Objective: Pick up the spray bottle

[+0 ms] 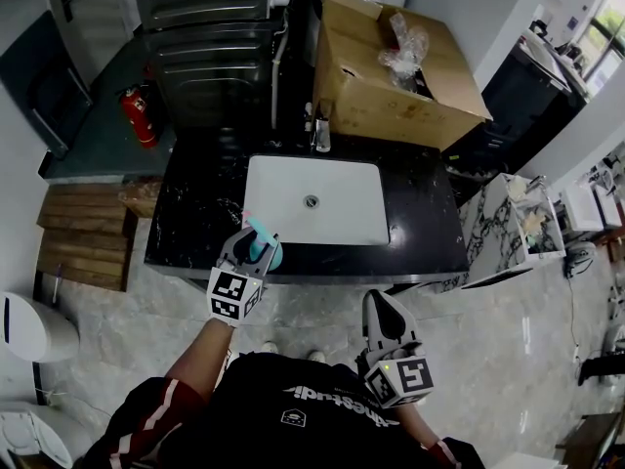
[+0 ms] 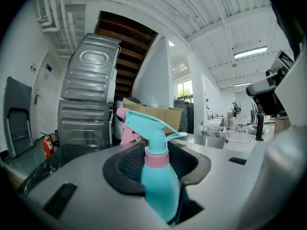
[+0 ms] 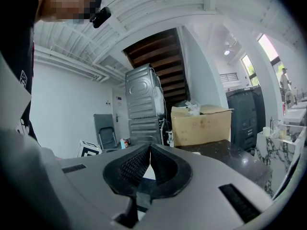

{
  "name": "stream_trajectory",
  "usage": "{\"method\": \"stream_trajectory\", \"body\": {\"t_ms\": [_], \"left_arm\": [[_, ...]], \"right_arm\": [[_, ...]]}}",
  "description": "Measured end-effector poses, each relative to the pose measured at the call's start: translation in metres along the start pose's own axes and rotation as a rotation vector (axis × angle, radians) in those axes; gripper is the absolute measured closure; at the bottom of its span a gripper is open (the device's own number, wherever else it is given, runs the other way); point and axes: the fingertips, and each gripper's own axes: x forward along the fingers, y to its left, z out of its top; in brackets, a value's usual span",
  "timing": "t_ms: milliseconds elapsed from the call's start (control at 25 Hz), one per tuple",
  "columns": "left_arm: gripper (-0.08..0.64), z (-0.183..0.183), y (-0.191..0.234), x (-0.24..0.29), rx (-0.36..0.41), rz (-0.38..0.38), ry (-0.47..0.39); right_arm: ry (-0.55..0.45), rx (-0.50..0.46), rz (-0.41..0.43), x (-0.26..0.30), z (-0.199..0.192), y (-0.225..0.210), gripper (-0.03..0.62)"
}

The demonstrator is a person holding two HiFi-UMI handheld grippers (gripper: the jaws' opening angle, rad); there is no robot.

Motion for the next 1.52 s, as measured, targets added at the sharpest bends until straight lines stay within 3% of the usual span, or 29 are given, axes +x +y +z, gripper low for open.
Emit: {"method": "stream_trajectory", "body": {"t_ms": [400, 560, 760, 1200, 1520], "left_arm": [[0.403, 0.065, -0.018, -0.022, 0.03, -0.026, -0.046], [0.404, 0.095, -0.035, -0.034, 0.05, -0.055, -0.068], [0.405, 0.122, -0.061, -0.056, 0.009, -0.085, -0.09], [0.404, 0.121, -0.116, -0.087, -0.004, -0.094, -0.1], [0.403, 0.127, -0.116, -0.09, 0.012, -0.075, -0.091]], "right_arm": [[-0.014, 0.018, 0.001, -0.004, 0.004, -0.003, 0.554], [-0.02, 0.016, 0.034, 0.0, 0.01, 0.001, 0.554], [-0.049, -0.022, 0.1, 0.005, 0.026, 0.014, 0.554], [-0.067, -0.04, 0.145, 0.014, 0.04, 0.019, 0.554], [-0.059, -0.036, 0.121, 0.015, 0.04, 0.009, 0.555]]}}
